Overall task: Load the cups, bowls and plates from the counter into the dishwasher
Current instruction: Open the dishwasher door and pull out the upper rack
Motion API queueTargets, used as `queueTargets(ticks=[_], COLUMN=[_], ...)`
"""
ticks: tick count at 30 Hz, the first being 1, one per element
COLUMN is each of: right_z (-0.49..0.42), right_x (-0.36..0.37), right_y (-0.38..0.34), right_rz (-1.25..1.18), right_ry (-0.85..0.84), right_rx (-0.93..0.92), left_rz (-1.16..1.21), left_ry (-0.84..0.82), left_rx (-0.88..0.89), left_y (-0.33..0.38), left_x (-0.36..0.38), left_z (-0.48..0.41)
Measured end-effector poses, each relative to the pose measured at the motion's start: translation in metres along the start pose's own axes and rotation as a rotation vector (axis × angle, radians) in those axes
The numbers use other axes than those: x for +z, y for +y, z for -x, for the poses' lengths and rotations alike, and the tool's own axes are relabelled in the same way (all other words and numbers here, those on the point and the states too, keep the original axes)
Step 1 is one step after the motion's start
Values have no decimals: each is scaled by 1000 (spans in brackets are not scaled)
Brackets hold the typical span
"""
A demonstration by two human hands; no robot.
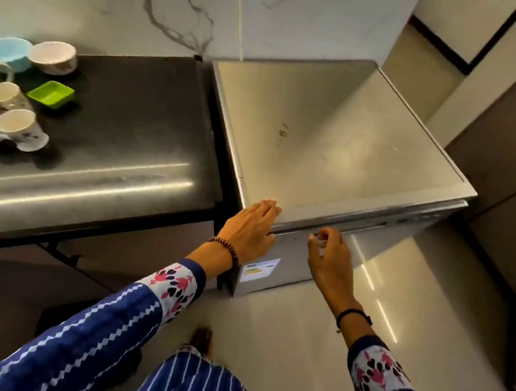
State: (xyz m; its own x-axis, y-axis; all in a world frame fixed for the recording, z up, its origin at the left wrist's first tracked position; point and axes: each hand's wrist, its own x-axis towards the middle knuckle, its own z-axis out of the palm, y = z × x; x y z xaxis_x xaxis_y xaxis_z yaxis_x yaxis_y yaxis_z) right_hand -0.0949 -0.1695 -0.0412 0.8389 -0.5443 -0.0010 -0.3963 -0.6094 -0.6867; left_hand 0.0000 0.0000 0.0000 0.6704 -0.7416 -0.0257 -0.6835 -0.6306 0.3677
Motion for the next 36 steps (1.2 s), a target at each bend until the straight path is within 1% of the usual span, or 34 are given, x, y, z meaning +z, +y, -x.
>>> queueTargets(ticks=[5, 6, 8, 11, 15, 17, 22, 28, 32, 36], right_z=[-27, -34, -52, -80, -101, -104, -104, -104, -96, -79], right_x=[-15, -17, -21, -21, -20, -19, -14, -16, -16, -14], right_y=[16, 19, 26, 37, 39, 41, 52, 60, 61, 63], right_rz=[-485, -580, -697, -829, -1157, -1255, -1334, -1294, -1152, -1019], right_ry=[71, 77, 101, 173, 342, 370, 332, 274, 277, 247], right_rx=[473, 543, 641, 698, 737, 744, 720, 717, 710, 683], left_rz=[22, 33, 48, 62, 112, 142, 193, 182, 52, -118], left_ry=[-20, -26, -7, 3, 14, 28, 64, 51, 6, 17], left_rx=[135, 160, 196, 279, 365, 376, 381, 383, 377, 350], left_y=[6, 8, 9, 9, 6, 3, -2, -2, 6, 22], left_x=[15, 20, 27, 41, 51, 55, 64, 65, 63, 74], left_z=[-41, -50, -69, -96, -115, -118, -120, -122, -115, -98])
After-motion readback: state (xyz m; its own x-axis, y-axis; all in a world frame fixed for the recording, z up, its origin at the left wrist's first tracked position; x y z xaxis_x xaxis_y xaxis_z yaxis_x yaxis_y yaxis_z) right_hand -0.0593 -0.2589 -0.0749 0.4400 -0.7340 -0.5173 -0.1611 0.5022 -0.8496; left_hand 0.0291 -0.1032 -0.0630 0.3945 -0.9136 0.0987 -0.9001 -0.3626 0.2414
